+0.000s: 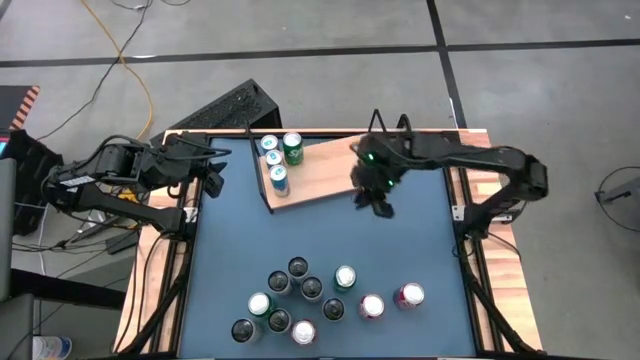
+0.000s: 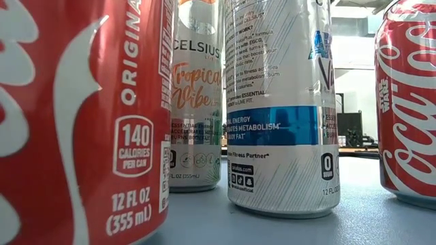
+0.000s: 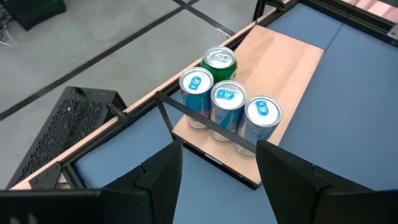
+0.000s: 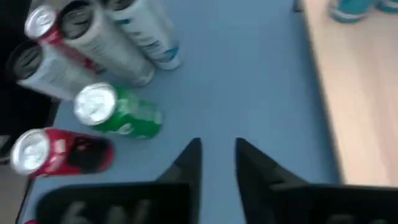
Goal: Place canned beverage on shelf
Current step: Put the top green soda can on the shelf aligned with the other green soda can
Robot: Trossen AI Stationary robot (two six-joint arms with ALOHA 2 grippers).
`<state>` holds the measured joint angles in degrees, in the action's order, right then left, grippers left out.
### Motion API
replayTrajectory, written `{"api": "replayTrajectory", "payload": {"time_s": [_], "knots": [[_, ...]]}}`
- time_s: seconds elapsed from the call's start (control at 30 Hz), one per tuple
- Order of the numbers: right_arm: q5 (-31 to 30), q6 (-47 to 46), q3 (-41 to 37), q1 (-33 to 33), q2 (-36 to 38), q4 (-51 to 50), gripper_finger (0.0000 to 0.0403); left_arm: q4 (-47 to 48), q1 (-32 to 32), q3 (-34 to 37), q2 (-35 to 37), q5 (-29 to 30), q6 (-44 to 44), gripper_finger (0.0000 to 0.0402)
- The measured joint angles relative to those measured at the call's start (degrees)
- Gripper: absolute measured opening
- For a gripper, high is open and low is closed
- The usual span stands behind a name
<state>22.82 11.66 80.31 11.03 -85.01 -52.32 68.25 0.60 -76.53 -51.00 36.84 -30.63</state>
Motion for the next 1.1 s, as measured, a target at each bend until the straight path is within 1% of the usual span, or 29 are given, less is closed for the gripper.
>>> {"api": "replayTrajectory", "payload": {"time_s": [0.13, 0.27, 0.33, 0.4, 0.47, 0.53, 0.63, 0.7, 0.77, 0.87, 1.03, 1.1], "knots": [[-4.85, -6.69, 0.00, -8.62, 2.46, 0.52, 0.0181, -0.02, 0.00, 0.00, 0.00, -2.45, 1.89, 0.0193], [-9.71, -16.36, -0.02, -15.69, 1.89, 1.37, 0.0278, 0.00, 0.02, 0.00, -0.46, -3.61, 2.32, 0.0193], [-12.29, -21.51, 0.00, -18.37, 0.40, 2.66, 0.0311, 0.00, 0.02, 0.00, -0.81, -4.45, 3.21, 0.0193], [-13.07, -24.50, -0.12, -20.56, -0.66, 2.29, 0.0333, 0.06, 0.02, 0.00, -1.11, -5.40, 4.99, 0.0193], [-12.84, -25.78, 0.05, -22.12, -2.27, 4.64, 0.0345, 0.04, 0.02, 0.00, -1.66, -5.95, 6.34, 0.0193], [-12.67, -26.06, -0.10, -23.47, -2.99, 5.44, 0.0348, 0.05, 0.02, 0.00, -2.17, -6.61, 7.47, 0.0193], [-12.69, -25.52, 0.07, -24.98, -4.60, 8.36, 0.0346, 0.25, 0.02, -0.02, -2.75, -6.78, 8.00, 0.0193], [-12.73, -24.94, -0.02, -25.94, -6.01, 7.98, 0.0343, 0.20, 0.02, -0.03, -3.62, -7.86, 8.38, 0.0193], [-12.74, -24.87, 0.00, -26.56, -7.17, 10.11, 0.0342, 0.35, 0.02, -0.02, -3.79, -8.59, 8.97, 0.0193], [-13.55, -24.09, -0.07, -27.49, -9.25, 10.56, 0.0342, 0.22, 0.13, -0.02, -4.18, -9.59, 10.02, 0.0193], [-14.35, -21.23, -0.04, -28.77, -11.94, 15.29, 0.0343, 0.15, 0.13, -0.02, -4.37, -9.80, 11.52, 0.0193], [-14.62, -21.18, -0.11, -29.16, -12.29, 15.27, 0.0343, 0.13, 0.13, -0.02, -4.34, -9.79, 11.58, 0.0193]]}}
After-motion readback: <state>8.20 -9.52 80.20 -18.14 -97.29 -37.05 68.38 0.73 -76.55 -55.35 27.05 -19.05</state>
